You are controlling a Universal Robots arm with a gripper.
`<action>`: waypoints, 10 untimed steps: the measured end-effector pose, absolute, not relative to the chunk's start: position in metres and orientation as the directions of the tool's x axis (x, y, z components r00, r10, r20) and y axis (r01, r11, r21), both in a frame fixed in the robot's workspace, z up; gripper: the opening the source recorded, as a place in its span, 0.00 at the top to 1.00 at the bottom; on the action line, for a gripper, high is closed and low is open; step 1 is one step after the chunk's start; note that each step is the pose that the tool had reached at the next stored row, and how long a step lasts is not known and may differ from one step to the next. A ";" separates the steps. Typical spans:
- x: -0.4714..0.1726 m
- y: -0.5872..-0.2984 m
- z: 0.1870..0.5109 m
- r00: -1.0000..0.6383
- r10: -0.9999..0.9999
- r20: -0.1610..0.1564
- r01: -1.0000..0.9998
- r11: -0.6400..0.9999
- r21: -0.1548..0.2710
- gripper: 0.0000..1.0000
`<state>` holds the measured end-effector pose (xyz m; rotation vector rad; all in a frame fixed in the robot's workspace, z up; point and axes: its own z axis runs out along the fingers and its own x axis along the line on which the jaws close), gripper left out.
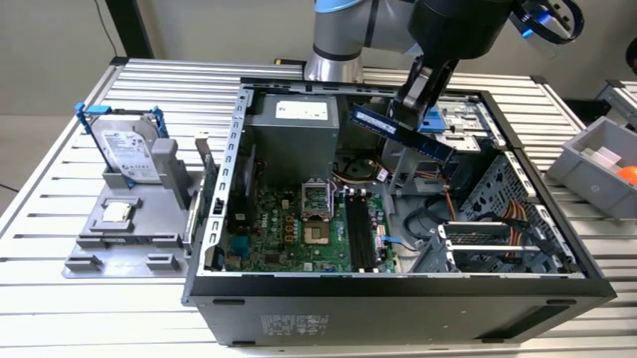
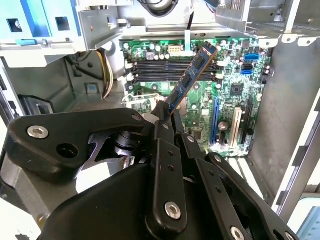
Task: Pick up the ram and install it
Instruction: 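Insert the ram into the slot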
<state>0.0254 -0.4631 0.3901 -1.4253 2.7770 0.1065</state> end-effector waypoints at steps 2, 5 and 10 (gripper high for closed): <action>0.025 -0.463 0.390 -0.595 -0.802 -0.047 -0.803 0.593 0.052 1.00; 0.025 -0.463 0.390 -0.613 -0.788 -0.047 -0.790 0.611 0.052 1.00; 0.025 -0.463 0.390 -0.648 -0.760 -0.047 -0.762 0.646 0.052 1.00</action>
